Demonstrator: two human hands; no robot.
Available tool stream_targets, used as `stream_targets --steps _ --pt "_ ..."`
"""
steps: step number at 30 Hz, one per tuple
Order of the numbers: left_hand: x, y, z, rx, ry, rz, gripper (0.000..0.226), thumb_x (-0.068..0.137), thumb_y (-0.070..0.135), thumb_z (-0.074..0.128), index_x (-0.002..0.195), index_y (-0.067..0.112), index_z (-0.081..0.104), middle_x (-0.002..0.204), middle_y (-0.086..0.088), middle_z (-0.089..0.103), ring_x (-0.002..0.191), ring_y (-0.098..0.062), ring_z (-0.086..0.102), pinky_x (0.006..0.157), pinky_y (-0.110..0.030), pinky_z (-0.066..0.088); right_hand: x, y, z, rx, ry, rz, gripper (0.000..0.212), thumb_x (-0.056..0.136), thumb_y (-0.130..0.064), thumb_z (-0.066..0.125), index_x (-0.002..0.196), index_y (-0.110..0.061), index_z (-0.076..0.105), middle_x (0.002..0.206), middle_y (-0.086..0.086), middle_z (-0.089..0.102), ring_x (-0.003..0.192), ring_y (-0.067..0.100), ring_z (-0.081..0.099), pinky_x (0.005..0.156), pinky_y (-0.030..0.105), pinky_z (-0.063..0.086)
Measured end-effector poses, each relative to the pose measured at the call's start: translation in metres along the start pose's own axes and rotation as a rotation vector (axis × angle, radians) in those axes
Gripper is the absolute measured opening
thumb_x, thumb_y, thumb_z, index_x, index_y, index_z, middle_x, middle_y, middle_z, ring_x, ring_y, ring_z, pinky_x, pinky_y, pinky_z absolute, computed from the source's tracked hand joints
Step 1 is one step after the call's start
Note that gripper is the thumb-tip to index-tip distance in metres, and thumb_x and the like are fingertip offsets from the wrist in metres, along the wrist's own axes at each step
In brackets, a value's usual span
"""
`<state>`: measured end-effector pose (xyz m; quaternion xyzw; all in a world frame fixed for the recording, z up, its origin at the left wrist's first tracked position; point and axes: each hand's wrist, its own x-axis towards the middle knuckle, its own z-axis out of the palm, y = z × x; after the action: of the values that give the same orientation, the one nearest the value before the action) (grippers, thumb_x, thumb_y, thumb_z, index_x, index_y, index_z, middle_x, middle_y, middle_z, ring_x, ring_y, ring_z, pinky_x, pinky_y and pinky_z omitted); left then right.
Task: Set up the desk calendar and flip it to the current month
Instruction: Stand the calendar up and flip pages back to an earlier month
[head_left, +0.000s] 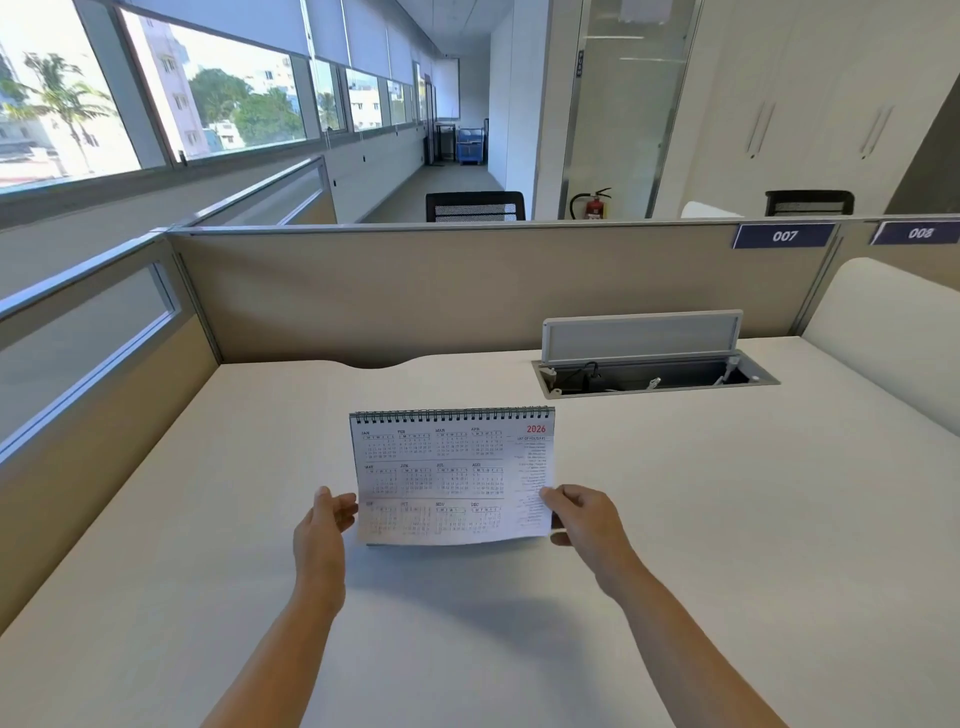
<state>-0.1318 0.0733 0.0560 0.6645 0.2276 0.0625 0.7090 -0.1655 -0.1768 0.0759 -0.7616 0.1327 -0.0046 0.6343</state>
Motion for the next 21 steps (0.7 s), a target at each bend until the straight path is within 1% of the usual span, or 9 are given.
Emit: stream_targets --steps 3,5,8,10,12,13,15,18,21 --pt "0.0 0.002 0.001 0.001 -0.059 -0.023 0.054 0.099 0.039 0.022 0.117 0.003 0.059 0.113 -0.015 0.063 0.107 -0.029 0.056 0.097 -0.042 0.038 -0.002 -0.022 -0.008 0.193 -0.071 0.003 0.019 0.091 -0.016 0.053 0.082 -0.003 0.063 0.074 0.008 0.066 0.06 0.014 0.055 0.05 0.017 0.047" --pt "-0.004 0.006 0.003 0.019 -0.103 -0.036 0.053 0.099 0.039 0.021 0.121 0.006 0.058 0.111 -0.011 0.061 0.103 -0.028 0.055 0.092 -0.037 0.04 -0.003 -0.037 -0.013 0.317 -0.139 -0.006 0.019 0.091 -0.015 0.052 0.081 -0.006 0.064 0.068 0.001 0.07 0.058 0.007 0.06 0.05 0.017 0.049" --pt "-0.01 0.008 0.003 -0.009 -0.155 -0.028 0.047 0.098 0.04 0.028 0.124 0.011 0.055 0.113 -0.004 0.055 0.111 -0.025 0.049 0.106 -0.042 0.032 0.0 -0.061 -0.016 0.414 -0.231 -0.075 0.019 0.092 -0.015 0.047 0.086 -0.008 0.064 0.068 -0.002 0.072 0.062 0.007 0.064 0.052 0.018 0.051" --pt "-0.012 0.006 0.0 -0.032 -0.2 0.013 0.039 0.094 0.042 0.036 0.116 0.017 0.055 0.116 -0.004 0.056 0.113 -0.024 0.048 0.109 -0.049 0.024 0.007 -0.077 -0.017 0.541 -0.239 -0.105 0.019 0.093 -0.015 0.045 0.092 -0.007 0.062 0.07 0.002 0.073 0.063 0.01 0.066 0.053 0.019 0.053" --pt "-0.011 0.003 0.0 -0.001 -0.196 0.034 0.038 0.097 0.04 0.028 0.108 0.016 0.056 0.113 -0.006 0.058 0.111 -0.026 0.049 0.106 -0.051 0.023 0.017 -0.091 -0.017 0.704 -0.217 -0.098 0.021 0.094 -0.018 0.044 0.098 -0.006 0.061 0.072 0.005 0.075 0.065 0.011 0.069 0.055 0.019 0.055" --pt "-0.009 0.001 0.001 0.019 -0.175 0.031 0.04 0.099 0.038 0.025 0.107 0.015 0.056 0.112 -0.007 0.058 0.11 -0.026 0.049 0.106 -0.052 0.023 0.023 -0.097 -0.018 0.759 -0.2 -0.094 0.024 0.095 -0.02 0.043 0.101 -0.005 0.061 0.076 0.005 0.075 0.069 0.012 0.07 0.058 0.019 0.057" --pt "-0.008 -0.001 0.003 0.063 -0.136 0.015 0.043 0.1 0.036 0.023 0.109 0.012 0.057 0.111 -0.008 0.059 0.108 -0.026 0.05 0.106 -0.051 0.025 0.036 -0.105 -0.015 0.795 -0.151 -0.098 0.03 0.096 -0.026 0.043 0.108 -0.005 0.06 0.093 0.009 0.074 0.087 0.017 0.07 0.071 0.023 0.058" --pt "-0.008 -0.002 0.006 0.097 -0.13 0.025 0.041 0.1 0.033 0.024 0.107 0.011 0.058 0.108 -0.01 0.06 0.106 -0.027 0.051 0.098 -0.045 0.031 0.049 -0.107 -0.009 0.676 -0.089 -0.07 0.043 0.096 -0.034 0.041 0.127 -0.006 0.049 0.126 0.015 0.054 0.117 0.026 0.054 0.098 0.034 0.047" --pt "-0.01 -0.001 0.006 0.112 -0.123 0.05 0.04 0.1 0.03 0.026 0.107 0.008 0.059 0.105 -0.009 0.061 0.105 -0.027 0.051 0.09 -0.039 0.032 0.05 -0.099 -0.006 0.562 -0.06 -0.101 0.042 0.096 -0.03 0.042 0.127 -0.002 0.044 0.131 0.018 0.046 0.118 0.024 0.047 0.109 0.034 0.037"
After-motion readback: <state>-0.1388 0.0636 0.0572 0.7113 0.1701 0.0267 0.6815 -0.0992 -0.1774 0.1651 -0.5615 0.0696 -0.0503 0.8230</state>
